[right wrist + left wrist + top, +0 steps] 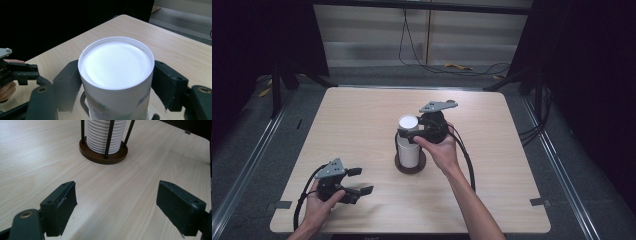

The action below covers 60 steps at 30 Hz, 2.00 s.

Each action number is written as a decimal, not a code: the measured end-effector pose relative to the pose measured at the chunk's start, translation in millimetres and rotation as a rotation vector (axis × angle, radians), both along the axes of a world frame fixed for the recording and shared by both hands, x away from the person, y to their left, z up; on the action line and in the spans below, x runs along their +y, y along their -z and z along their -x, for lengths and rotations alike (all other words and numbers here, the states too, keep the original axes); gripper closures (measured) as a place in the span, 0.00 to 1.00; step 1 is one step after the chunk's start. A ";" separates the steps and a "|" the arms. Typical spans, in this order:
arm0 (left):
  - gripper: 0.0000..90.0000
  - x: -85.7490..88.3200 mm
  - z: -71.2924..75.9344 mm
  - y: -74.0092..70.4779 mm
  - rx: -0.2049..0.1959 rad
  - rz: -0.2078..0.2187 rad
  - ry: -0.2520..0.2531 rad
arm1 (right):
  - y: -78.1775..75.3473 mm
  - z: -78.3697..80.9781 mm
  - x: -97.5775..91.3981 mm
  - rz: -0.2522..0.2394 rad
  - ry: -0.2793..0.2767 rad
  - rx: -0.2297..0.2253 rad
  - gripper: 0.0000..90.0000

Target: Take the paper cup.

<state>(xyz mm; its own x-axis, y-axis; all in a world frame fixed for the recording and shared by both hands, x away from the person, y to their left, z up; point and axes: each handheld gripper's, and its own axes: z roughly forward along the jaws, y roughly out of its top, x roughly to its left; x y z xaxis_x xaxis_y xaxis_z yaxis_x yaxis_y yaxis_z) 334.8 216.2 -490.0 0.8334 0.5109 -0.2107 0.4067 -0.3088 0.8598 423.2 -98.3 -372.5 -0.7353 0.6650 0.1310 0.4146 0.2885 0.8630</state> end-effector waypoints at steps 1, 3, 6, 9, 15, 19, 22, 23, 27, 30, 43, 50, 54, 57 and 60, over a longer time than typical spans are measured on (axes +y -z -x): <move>0.18 0.0 0.0 0.0 0.000 0.000 0.000 | 0.0 0.0 0.0 0.000 0.000 0.000 0.31; 0.18 0.1 0.0 0.0 -0.001 -0.002 0.001 | 1.0 -0.9 0.9 0.005 0.002 -0.001 0.34; 0.18 0.2 -0.2 0.2 -0.001 -0.001 0.000 | 0.9 -0.9 0.7 0.004 0.000 -0.006 0.35; 0.18 0.3 -0.3 0.3 -0.001 -0.002 0.000 | -0.2 0.0 -1.0 0.006 0.000 -0.007 0.36; 0.18 0.2 -0.2 0.3 -0.001 -0.001 0.000 | -4.1 1.1 -1.3 -0.002 0.002 -0.022 0.37; 0.18 0.1 -0.3 0.5 0.002 0.000 0.000 | -4.6 1.5 -2.6 -0.005 -0.001 -0.024 0.37; 0.18 0.3 -0.2 0.2 0.000 0.000 -0.001 | -6.1 2.0 -2.7 -0.008 0.002 -0.025 0.37; 0.18 0.5 -0.3 0.1 -0.001 -0.001 -0.001 | -6.3 1.9 -2.7 -0.009 0.003 -0.026 0.37; 0.18 0.5 -0.5 0.2 0.001 0.000 -0.002 | -6.6 1.7 -2.9 -0.018 0.006 -0.029 0.37; 0.18 0.2 -0.7 0.5 0.001 -0.001 -0.002 | -8.7 1.8 -4.1 -0.040 0.004 -0.036 0.37; 0.18 0.7 -0.4 -0.6 -0.005 0.001 -0.004 | -26.6 3.5 -6.1 -0.086 0.001 -0.071 0.37; 0.18 -0.7 -1.0 -1.5 -0.009 0.006 -0.010 | -34.5 4.9 -11.1 -0.132 0.005 -0.087 0.38; 0.18 -1.5 -1.0 -2.1 -0.017 0.009 -0.019 | -38.2 6.4 -12.8 -0.144 0.005 -0.099 0.38; 0.18 -2.9 -1.5 -4.0 -0.023 0.022 -0.026 | -42.9 9.2 -16.5 -0.163 0.007 -0.111 0.38; 0.18 -8.0 -5.3 -7.6 -0.038 0.030 -0.039 | -46.1 11.5 -19.4 -0.174 0.004 -0.117 0.38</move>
<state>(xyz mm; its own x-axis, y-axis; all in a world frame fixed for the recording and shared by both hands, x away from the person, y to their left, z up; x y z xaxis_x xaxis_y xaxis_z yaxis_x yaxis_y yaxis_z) 340.1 208.3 -482.3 0.8204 0.5374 -0.1954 0.3850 -0.2666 0.8836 411.7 -117.7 -326.4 -0.7499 0.6425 0.1578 0.3090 0.1293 0.9422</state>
